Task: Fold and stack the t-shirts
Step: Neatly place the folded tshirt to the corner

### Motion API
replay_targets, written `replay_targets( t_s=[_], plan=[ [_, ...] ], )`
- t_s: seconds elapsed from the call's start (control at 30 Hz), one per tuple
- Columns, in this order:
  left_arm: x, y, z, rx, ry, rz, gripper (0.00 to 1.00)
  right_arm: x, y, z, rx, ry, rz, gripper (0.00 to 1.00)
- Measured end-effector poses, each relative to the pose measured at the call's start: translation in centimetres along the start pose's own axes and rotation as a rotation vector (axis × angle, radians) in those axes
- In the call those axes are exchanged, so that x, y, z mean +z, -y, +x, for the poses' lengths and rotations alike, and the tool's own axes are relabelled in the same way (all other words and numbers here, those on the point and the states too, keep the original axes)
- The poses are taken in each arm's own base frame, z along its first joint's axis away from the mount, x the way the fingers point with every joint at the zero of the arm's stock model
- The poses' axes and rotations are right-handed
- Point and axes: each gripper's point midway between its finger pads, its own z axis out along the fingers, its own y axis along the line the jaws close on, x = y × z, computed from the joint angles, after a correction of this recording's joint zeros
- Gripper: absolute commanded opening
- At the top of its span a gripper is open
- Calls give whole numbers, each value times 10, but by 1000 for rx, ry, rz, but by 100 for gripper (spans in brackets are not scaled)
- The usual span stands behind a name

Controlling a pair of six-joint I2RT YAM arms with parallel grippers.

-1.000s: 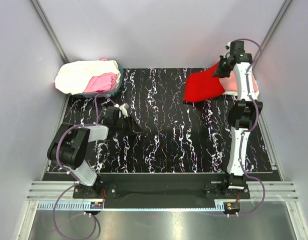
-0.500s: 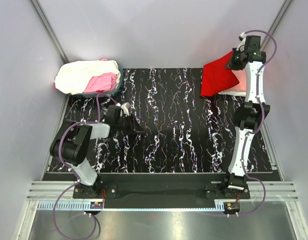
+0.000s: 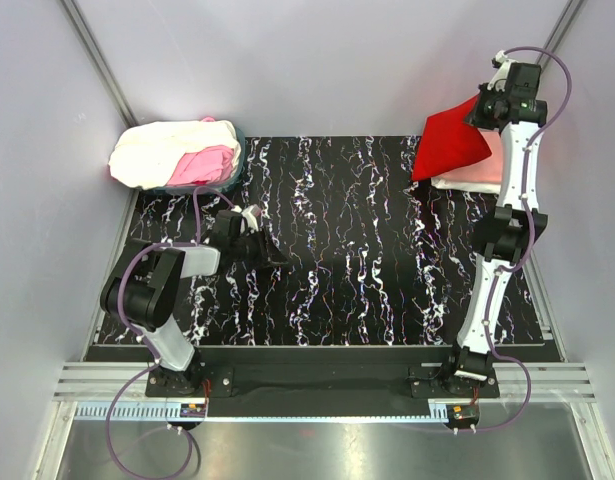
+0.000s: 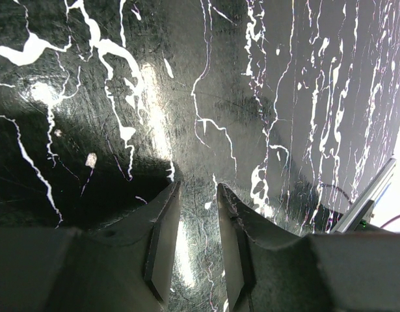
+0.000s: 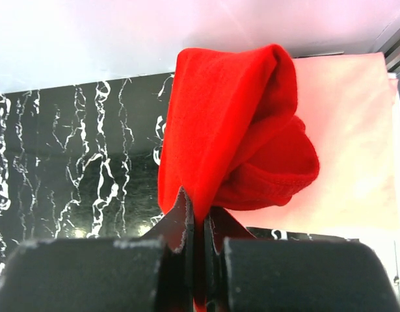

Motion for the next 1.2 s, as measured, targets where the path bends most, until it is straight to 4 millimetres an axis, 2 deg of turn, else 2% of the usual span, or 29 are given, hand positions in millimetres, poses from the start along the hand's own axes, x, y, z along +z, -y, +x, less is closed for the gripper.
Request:
replay_targets(
  t_s=[0.3,0.47,0.93,1.07,1.13,1.17,1.2],
  plan=[
    [0,0,0,1,0,0,35,-11,10,-12,-16,35,6,0],
    [1,0,0,0,-2,0,35,-17,25,-20,-5,62,11,0],
    [3,1,-1,1,-5,0,34,-24,48,-24,17,84,-2,0],
    [3,1,-1,1,-5,0,34,-19,56,-27,2,104,-11,0],
    [3,1,-1,1,-4,0,33,-11,63,-25,-11,111,-14,0],
    [3,1,-1,1,-4,0,33,1,70,-19,-19,109,-15,0],
    [3,1,-1,1,-4,0,33,8,76,-14,-14,103,-12,4]
  ],
)
